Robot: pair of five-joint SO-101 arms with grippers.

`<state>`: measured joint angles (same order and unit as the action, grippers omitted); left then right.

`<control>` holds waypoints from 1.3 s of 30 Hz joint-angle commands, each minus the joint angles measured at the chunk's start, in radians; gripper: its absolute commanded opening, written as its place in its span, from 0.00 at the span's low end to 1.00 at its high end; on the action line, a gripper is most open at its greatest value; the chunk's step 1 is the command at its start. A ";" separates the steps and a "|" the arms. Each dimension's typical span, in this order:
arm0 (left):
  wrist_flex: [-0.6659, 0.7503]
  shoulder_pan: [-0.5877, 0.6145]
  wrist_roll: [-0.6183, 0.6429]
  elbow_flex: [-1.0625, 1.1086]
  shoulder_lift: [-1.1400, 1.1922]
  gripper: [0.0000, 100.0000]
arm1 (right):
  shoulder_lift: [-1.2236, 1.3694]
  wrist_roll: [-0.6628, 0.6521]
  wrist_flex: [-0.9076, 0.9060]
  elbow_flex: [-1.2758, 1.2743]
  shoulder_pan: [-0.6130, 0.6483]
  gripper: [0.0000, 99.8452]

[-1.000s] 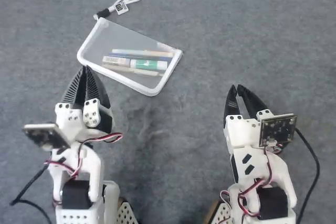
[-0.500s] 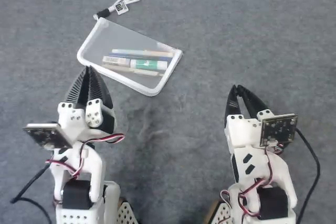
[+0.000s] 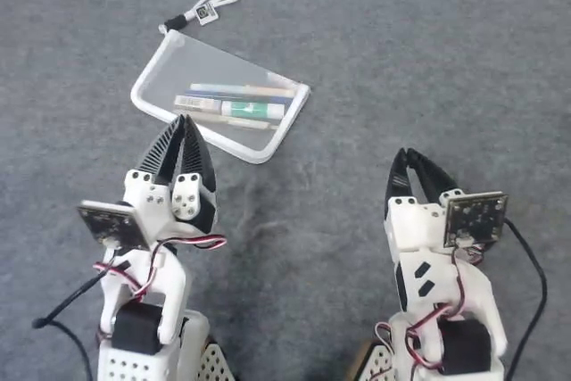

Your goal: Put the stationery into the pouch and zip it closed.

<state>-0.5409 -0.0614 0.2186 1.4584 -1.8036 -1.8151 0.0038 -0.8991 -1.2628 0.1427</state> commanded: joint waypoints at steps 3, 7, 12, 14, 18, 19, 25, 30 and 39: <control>0.002 -0.003 -0.017 -0.012 -0.020 0.01 | -0.005 0.020 -0.001 0.068 -0.062 0.01; 0.000 0.018 -0.054 -0.012 -0.020 0.03 | -0.004 0.011 0.022 0.064 -0.033 0.01; -0.003 0.176 -0.052 0.058 -0.020 0.12 | -0.002 -0.150 0.031 0.064 0.021 0.01; -0.002 0.227 -0.031 0.104 -0.020 0.15 | -0.002 -0.203 0.021 0.046 0.021 0.01; -0.002 0.295 -0.029 0.182 -0.020 0.17 | -0.002 -0.206 -0.038 -0.012 0.019 0.01; -0.002 0.305 -0.029 0.200 -0.020 0.17 | -0.002 -0.195 -0.053 -0.032 0.021 0.01; -0.110 0.311 -0.031 0.226 -0.020 0.17 | -0.002 -0.107 -0.041 -0.253 0.024 0.01; -0.195 0.310 -0.031 0.226 -0.020 0.17 | -0.002 -0.104 0.056 -0.419 0.024 0.01; -0.244 0.313 -0.031 0.226 -0.020 0.01 | -0.001 -0.103 -0.142 -0.420 0.025 0.01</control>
<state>-0.7526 0.2501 0.1772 1.6978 -1.8036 -1.7998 -0.1066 -0.9605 -1.6632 0.1550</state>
